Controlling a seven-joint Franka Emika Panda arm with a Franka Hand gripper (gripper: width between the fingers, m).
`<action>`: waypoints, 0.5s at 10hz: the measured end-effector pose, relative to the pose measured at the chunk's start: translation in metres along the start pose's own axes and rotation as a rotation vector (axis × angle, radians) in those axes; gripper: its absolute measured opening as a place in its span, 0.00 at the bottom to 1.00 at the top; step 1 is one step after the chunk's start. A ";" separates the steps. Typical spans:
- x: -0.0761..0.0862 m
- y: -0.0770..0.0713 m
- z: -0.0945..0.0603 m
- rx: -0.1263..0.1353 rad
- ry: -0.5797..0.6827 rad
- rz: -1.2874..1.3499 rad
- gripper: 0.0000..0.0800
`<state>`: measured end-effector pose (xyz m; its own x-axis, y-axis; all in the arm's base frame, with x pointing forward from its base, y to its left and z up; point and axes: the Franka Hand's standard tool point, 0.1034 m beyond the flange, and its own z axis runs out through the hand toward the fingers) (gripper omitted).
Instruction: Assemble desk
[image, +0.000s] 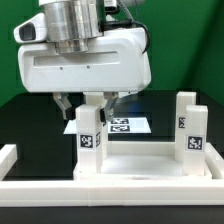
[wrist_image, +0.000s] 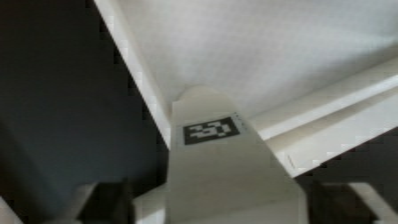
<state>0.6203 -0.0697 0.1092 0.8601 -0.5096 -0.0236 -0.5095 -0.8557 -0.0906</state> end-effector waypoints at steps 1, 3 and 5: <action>0.000 0.000 0.000 0.000 0.000 0.098 0.44; 0.000 -0.001 0.000 0.000 0.000 0.259 0.36; -0.002 -0.008 0.000 0.017 -0.012 0.642 0.36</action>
Offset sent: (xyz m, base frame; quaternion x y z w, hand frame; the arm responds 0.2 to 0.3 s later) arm 0.0070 0.0038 0.0050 -0.0361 0.0016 0.3570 0.9334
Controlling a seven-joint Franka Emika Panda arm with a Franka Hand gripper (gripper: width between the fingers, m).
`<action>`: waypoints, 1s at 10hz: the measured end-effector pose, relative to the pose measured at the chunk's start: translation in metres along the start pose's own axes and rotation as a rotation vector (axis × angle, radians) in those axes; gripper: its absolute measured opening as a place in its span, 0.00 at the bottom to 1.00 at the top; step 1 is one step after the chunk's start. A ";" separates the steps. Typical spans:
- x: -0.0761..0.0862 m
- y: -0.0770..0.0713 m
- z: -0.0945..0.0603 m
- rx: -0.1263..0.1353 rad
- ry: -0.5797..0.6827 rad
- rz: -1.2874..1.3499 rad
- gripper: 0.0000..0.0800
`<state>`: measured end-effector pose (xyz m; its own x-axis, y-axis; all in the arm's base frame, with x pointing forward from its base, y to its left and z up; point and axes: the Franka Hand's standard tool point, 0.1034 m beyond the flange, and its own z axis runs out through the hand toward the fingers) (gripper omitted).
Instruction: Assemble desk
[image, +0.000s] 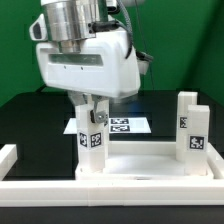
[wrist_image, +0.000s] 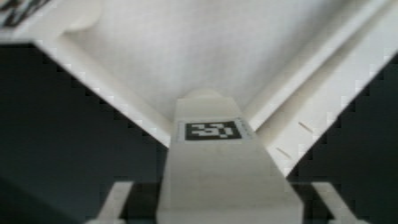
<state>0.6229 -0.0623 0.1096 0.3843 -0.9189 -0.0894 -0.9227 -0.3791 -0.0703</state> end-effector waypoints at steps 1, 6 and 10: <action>0.000 -0.003 0.001 0.034 -0.024 0.180 0.36; -0.004 -0.012 0.003 0.081 -0.052 0.585 0.36; -0.002 -0.011 0.002 0.078 -0.053 0.737 0.37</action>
Offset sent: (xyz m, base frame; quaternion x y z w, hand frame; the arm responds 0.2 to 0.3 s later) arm 0.0018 0.0087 -0.0007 -0.0041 0.0050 0.1693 0.9855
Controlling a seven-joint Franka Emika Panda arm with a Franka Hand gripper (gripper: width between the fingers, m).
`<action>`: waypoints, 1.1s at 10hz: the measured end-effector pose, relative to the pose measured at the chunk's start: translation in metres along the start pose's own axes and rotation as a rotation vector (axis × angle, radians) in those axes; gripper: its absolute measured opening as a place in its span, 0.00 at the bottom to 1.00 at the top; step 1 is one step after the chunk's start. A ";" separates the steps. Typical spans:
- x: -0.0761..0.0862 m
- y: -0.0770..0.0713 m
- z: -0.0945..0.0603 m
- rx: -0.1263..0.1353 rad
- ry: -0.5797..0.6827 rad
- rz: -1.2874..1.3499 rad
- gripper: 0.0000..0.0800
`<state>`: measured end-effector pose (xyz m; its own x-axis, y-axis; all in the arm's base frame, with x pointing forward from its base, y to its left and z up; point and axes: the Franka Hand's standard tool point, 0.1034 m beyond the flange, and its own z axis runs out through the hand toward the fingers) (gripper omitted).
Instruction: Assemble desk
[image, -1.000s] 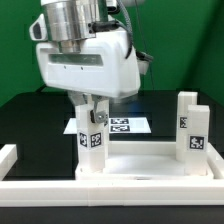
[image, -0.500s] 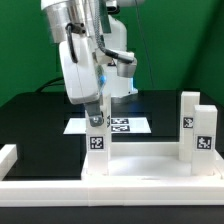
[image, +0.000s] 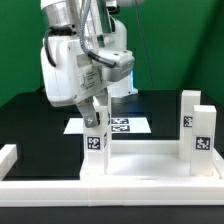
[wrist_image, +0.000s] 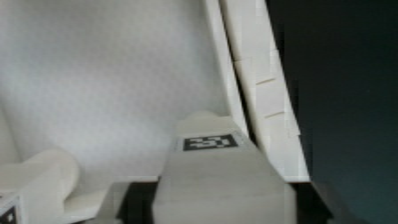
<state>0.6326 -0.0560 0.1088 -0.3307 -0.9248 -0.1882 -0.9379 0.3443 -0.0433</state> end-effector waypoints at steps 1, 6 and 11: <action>0.000 0.000 0.000 0.000 0.000 0.000 0.37; -0.006 -0.004 -0.018 0.019 -0.018 -0.058 0.79; -0.008 -0.016 -0.050 0.066 -0.042 -0.083 0.81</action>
Offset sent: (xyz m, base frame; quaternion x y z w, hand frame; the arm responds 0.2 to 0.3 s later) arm 0.0000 0.0000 0.0000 0.0000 0.0000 0.0000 1.0000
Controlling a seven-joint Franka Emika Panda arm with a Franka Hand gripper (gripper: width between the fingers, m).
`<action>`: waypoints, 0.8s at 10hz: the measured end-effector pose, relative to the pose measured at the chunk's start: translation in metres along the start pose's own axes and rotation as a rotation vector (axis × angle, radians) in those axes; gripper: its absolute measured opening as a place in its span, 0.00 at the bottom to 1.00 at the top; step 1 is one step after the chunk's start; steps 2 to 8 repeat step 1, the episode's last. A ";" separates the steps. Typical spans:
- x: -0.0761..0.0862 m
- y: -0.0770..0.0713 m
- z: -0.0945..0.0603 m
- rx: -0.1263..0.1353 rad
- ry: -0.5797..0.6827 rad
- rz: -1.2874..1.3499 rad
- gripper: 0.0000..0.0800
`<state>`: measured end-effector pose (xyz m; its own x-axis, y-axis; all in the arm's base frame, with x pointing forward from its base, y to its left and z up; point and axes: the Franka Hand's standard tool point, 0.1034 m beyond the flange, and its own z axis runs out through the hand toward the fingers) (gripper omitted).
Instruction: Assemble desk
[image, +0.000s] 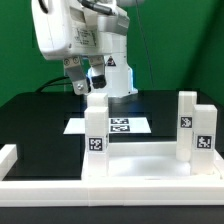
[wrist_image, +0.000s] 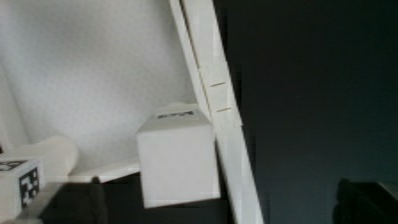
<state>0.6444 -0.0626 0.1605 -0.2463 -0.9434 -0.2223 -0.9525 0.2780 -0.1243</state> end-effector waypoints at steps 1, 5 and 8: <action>0.000 0.000 0.000 -0.001 0.000 0.000 0.81; 0.000 0.000 0.000 -0.001 0.000 0.000 0.81; 0.000 0.000 0.000 -0.001 0.000 0.000 0.81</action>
Offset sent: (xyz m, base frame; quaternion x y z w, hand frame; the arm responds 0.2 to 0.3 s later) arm 0.0000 0.0000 0.0000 0.0000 0.0000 0.0000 1.0000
